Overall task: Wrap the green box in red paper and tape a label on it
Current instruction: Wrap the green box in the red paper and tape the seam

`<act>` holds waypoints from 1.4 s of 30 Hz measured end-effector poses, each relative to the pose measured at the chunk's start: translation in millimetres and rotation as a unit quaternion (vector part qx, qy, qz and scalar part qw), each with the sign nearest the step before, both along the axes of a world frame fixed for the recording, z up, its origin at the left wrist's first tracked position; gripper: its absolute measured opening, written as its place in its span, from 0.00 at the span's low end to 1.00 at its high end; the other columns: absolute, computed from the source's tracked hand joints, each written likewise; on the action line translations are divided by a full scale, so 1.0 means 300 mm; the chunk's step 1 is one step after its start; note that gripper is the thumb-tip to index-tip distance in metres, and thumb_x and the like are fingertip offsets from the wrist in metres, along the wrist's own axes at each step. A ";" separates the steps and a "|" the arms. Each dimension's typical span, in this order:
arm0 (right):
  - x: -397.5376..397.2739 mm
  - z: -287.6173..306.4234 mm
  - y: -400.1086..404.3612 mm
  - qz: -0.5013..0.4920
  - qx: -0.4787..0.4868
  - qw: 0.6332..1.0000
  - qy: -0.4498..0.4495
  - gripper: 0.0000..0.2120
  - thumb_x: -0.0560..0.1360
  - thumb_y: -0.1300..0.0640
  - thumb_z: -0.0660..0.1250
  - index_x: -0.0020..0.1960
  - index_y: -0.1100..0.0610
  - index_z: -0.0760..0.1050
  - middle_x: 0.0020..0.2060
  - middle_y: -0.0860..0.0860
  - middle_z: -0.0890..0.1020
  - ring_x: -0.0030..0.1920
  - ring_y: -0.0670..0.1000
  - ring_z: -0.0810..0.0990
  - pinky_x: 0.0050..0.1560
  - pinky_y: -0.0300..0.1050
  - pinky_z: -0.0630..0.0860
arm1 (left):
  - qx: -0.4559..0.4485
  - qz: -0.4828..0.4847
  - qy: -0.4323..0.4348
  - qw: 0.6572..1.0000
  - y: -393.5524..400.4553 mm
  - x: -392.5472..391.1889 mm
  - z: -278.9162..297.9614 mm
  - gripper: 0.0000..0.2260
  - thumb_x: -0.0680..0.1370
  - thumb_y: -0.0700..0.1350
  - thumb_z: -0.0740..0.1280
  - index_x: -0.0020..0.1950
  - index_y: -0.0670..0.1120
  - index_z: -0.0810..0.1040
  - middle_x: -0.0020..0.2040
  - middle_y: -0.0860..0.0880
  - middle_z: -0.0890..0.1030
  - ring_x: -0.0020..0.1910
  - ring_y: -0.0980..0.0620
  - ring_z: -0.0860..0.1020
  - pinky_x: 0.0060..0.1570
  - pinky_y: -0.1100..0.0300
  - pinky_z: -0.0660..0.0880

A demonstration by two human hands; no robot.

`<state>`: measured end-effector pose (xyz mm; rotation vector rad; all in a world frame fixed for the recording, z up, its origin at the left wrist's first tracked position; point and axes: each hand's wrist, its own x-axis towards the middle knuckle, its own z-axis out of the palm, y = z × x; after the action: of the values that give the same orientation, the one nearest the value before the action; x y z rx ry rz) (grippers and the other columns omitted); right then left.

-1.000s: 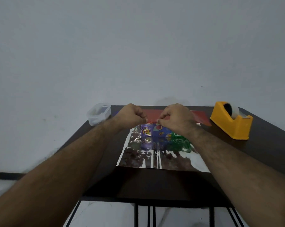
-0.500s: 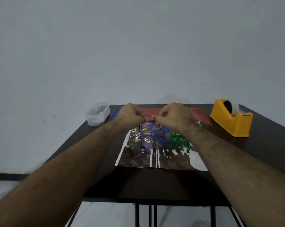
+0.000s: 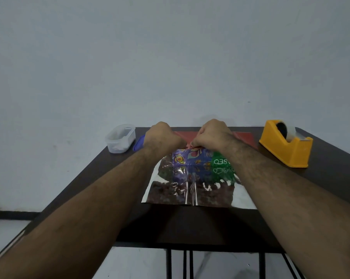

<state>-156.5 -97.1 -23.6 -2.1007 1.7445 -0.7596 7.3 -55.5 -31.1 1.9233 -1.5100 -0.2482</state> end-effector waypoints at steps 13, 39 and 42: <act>0.012 0.005 0.007 -0.016 -0.016 1.000 0.015 0.12 0.65 0.47 0.82 0.41 0.53 0.85 0.37 0.46 0.86 0.40 0.50 0.85 0.52 0.51 0.85 | -0.168 -0.200 -0.199 0.945 -0.023 0.067 -0.076 0.06 0.77 0.48 0.76 0.52 0.53 0.90 0.46 0.53 0.84 0.47 0.48 0.78 0.51 0.51 0.76; -0.032 -0.108 0.012 0.175 -0.179 0.966 0.066 0.09 0.73 0.49 0.79 0.53 0.45 0.87 0.46 0.41 0.84 0.48 0.44 0.82 0.56 0.52 0.82 | -0.222 -0.161 -0.338 0.900 0.007 0.167 -0.119 0.10 0.72 0.39 0.75 0.49 0.54 0.89 0.47 0.53 0.88 0.45 0.42 0.82 0.48 0.51 0.76; -0.024 -0.116 0.005 0.168 -0.179 0.968 0.049 0.10 0.72 0.50 0.80 0.52 0.45 0.88 0.44 0.40 0.83 0.47 0.44 0.82 0.55 0.50 0.82 | -0.219 -0.117 -0.362 0.899 0.019 0.148 -0.126 0.12 0.69 0.40 0.70 0.49 0.50 0.88 0.47 0.51 0.86 0.48 0.42 0.79 0.49 0.51 0.73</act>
<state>-163.8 -95.6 -58.3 -2.6228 1.3126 -0.9342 51.9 -49.8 -68.8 1.5201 -2.0455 0.7355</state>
